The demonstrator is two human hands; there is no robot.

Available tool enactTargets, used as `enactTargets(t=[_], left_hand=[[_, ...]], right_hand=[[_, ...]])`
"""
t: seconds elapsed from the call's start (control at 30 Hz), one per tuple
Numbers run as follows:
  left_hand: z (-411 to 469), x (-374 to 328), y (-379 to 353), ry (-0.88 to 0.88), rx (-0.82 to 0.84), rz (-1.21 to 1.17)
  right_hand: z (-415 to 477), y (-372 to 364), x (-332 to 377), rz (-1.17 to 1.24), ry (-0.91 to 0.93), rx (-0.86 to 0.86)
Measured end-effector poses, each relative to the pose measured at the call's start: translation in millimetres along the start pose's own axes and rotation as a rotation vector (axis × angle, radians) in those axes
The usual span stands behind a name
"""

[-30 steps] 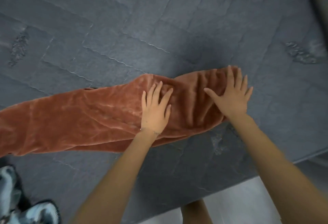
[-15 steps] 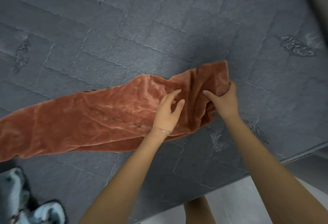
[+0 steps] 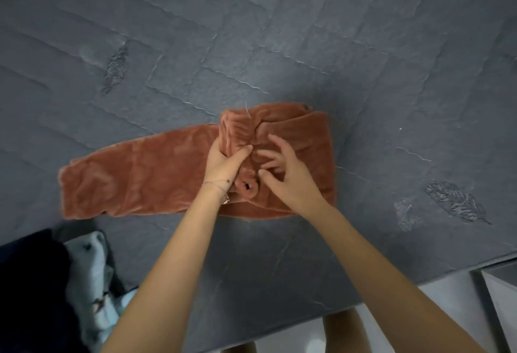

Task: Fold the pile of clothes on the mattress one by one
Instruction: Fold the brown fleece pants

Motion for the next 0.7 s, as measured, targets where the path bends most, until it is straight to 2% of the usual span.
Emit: enactTargets(t=[0.1,0.27,0.5,0.6,0.7], left_hand=[[-0.4,-2.7,70.4,-0.096,-0.053,0.057],[2.9,-3.8,192.7,-0.184,-0.090,0.138],[15.9,20.5,331.9,-0.161,-0.215,0.251],[20.6,28.4,370.4,-0.166,-0.264,0.298],[21.3,44.6,393.5,-0.117,-0.305,0.359]], right_hand=[[1.2,-6.2,21.8,-0.244,0.168,-0.237],[11.4,-62.6,31.0,-0.664,0.194,-0.327],[20.3,-126.0,36.1,-0.705,0.106,-0.374],[22.9,-149.0,41.8,-0.762,0.115,-0.369],[22.9,-156.8,52.9,-0.767,0.143,-0.433]])
Point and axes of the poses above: each hand's wrist, its own z-axis towards the middle knuckle, its own y-axis out of the back of the hand, x = y × z, the point moved 10 cm from there along z, towards the middle knuckle, and after that the axes turned 9 degrees about -y, right-handed, at the moved point
